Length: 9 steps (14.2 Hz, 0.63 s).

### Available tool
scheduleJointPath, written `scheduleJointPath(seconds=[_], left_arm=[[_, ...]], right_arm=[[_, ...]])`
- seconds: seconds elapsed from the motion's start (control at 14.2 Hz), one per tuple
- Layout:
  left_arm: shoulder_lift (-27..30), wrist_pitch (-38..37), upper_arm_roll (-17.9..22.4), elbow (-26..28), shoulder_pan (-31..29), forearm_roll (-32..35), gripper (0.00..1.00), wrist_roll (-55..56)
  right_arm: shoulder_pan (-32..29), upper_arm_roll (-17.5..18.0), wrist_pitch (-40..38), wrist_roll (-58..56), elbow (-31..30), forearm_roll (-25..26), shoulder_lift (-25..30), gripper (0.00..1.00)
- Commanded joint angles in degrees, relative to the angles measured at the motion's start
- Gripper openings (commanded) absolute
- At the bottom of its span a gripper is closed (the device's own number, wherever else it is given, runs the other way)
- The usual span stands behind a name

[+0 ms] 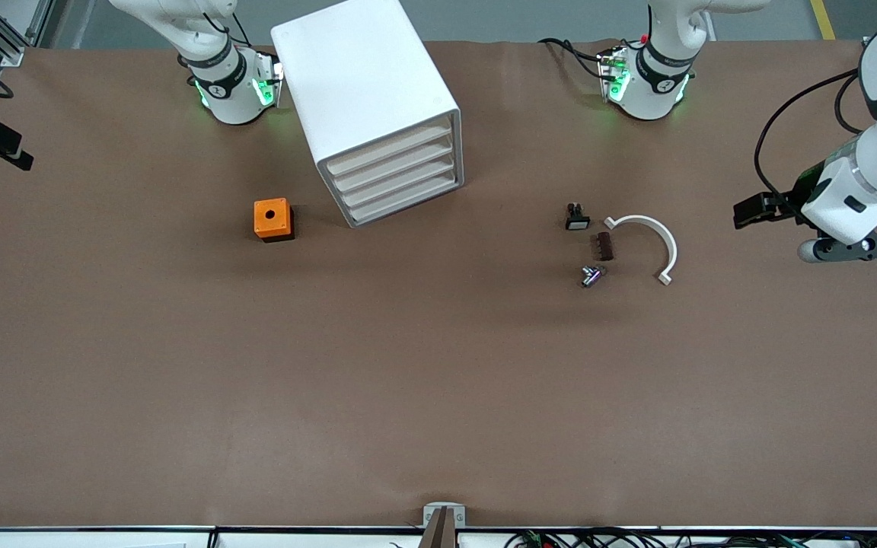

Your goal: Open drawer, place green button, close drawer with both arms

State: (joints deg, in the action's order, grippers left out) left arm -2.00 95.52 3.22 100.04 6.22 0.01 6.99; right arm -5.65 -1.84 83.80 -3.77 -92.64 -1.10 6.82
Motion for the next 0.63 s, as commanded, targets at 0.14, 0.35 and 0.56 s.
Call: scheduleJointPath(seconds=[0.14,0.35,0.56], left_arm=[[4.11,4.50,-0.15,0.87,-2.18,1.22,1.00,-2.25],[4.11,0.82,-0.15,-4.14,-2.36,1.22,1.00,-2.51],[4.20,-6.03,-0.15,-9.15,-2.27,0.70,1.00,-3.03]], right_arm=[[-0.59,0.43,-0.56,0.95,0.09,-1.01,1.00,1.00],[-0.41,0.70,-0.65,0.95,0.09,-1.01,1.00,1.00],[-0.41,0.70,-0.74,0.95,0.09,-1.01,1.00,1.00]])
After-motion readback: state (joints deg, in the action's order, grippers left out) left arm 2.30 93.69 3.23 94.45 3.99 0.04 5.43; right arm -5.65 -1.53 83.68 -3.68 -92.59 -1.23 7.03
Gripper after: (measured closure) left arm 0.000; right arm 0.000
